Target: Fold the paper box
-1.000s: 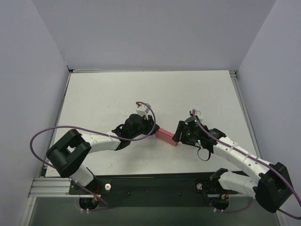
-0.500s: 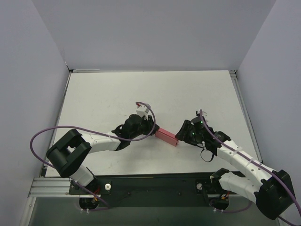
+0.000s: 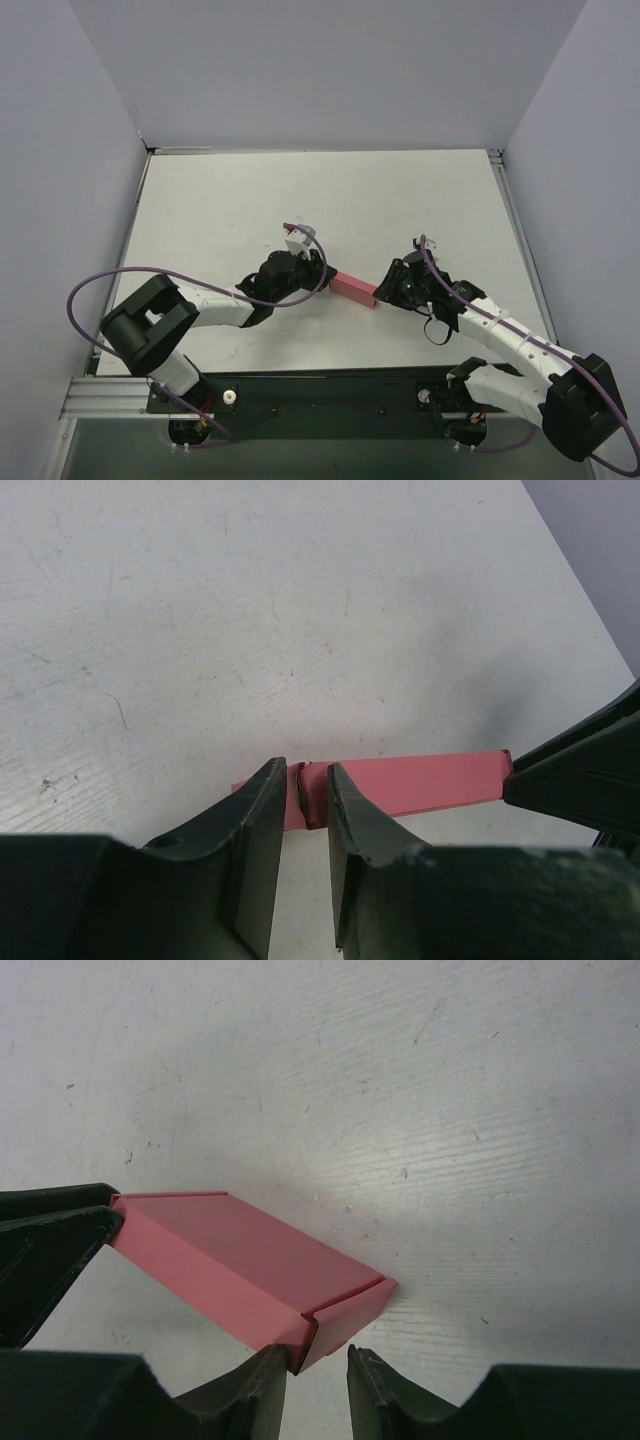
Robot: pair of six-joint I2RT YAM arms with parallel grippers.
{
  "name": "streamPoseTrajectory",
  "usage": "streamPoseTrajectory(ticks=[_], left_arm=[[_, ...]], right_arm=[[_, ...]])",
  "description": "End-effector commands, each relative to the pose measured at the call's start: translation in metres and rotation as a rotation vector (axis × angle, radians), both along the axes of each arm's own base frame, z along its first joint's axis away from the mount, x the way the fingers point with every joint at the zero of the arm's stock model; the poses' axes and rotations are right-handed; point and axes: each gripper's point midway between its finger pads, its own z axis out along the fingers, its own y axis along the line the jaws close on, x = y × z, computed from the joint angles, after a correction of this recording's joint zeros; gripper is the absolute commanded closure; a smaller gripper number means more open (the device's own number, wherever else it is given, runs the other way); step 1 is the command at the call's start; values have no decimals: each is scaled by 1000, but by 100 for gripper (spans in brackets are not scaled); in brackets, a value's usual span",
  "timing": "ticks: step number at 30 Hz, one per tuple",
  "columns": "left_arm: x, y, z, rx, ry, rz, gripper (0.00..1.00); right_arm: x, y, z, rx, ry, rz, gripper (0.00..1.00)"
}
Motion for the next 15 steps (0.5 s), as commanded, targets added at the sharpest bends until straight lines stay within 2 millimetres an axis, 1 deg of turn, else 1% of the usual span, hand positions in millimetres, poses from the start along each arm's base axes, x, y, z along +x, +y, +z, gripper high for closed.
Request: streamPoseTrajectory(ticks=[1,6,7,11,12,13,14,15], left_arm=[[-38,24,-76,213,124,-72,68],[-53,20,-87,270,74,-119,68],[-53,20,-88,281,62,-119,68],[-62,20,-93,323,-2,-117,68],[-62,17,-89,305,-28,-112,68],[-67,23,-95,309,-20,-111,68],[-68,24,-96,297,-20,-110,67],[-68,21,-92,267,-27,-107,67]], right_arm=[[-16,-25,-34,-125,86,-24,69],[-16,-26,-34,-129,80,-21,69],[-16,-25,-34,-127,78,-17,69],[-15,-23,-27,-113,58,-8,69],[-15,-24,-27,-117,54,-8,69],[-15,-24,-26,-118,52,-12,69],[-15,-25,-26,-119,53,-12,69],[-15,-25,-26,-119,52,-12,69]])
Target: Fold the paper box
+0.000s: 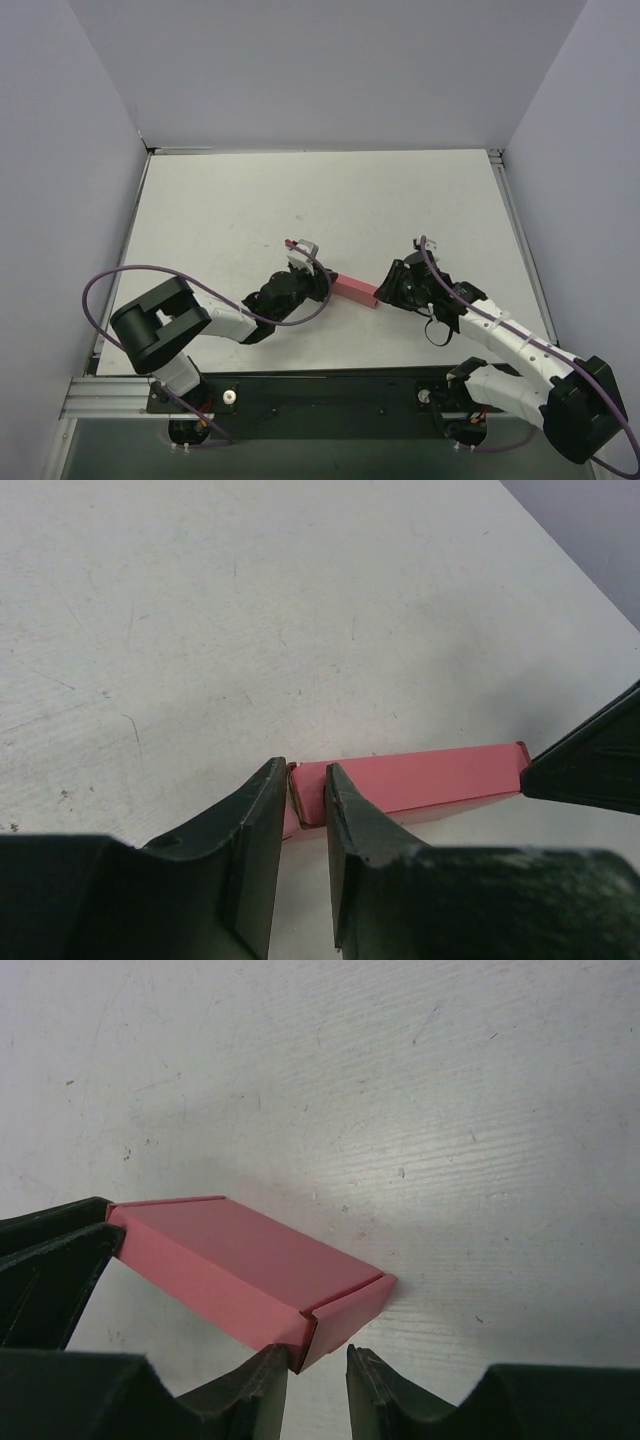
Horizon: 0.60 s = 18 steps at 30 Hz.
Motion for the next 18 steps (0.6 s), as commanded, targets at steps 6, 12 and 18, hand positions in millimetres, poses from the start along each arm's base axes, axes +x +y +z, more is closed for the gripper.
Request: streamPoseTrajectory(ticks=[6,12,18], left_arm=[[-56,24,-84,216,219,-118,60],[-47,12,-65,151,294,-134,56],[-43,14,-56,161,272,-136,53]], right_arm=[[-15,-24,-25,-113,60,-18,69],[-11,-22,-19,-108,46,-17,69],[-11,-21,-14,-105,35,-8,69]])
